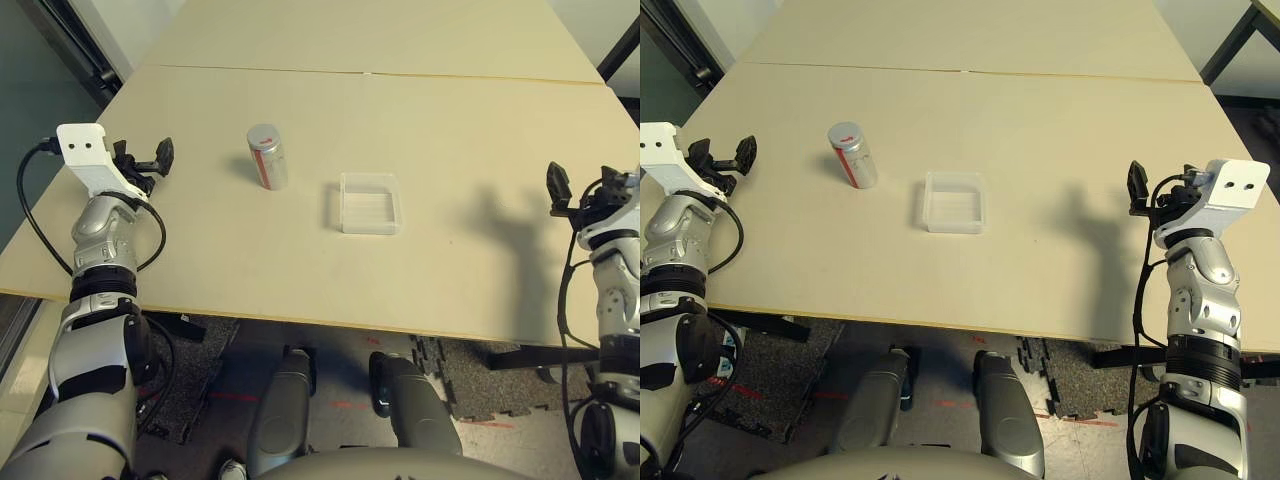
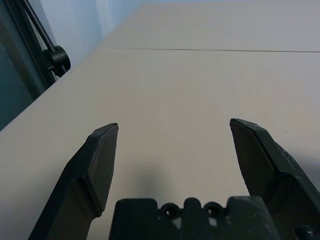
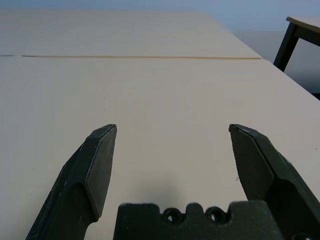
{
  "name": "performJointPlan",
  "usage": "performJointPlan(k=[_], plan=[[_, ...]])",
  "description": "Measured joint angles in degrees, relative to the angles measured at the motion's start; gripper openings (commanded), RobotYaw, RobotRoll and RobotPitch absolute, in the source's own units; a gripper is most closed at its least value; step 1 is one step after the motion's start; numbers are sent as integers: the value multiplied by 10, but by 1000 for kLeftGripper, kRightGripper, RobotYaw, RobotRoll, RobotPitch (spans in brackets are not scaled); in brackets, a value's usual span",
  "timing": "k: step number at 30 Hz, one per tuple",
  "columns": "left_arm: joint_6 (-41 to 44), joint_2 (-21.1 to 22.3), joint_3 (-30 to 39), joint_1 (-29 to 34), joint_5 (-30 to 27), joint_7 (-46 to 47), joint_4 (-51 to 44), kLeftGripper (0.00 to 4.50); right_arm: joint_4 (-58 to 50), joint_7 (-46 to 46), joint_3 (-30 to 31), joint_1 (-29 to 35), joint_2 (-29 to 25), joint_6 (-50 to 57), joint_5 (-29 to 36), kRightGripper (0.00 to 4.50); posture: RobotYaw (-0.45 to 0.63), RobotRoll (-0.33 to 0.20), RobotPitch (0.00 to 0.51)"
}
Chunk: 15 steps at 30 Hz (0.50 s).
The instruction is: Pour the medicine from the bottle into the box.
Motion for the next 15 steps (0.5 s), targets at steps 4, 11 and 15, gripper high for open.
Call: performJointPlan(k=[4, 11, 15], plan=[[0, -13, -2, -4, 0, -7, 6, 4494, -2, -2, -3, 8, 0, 1, 0, 4478, 71, 0, 208], [10, -25, -29, -12, 6, -37, 5, 4494, -11, -5, -7, 2, -10, 9, 1, 4478, 75, 0, 184], [25, -20, -36, -14, 1, -77, -30, 4494, -42, -5, -6, 4, -12, 32, 5, 4478, 104, 0, 177]])
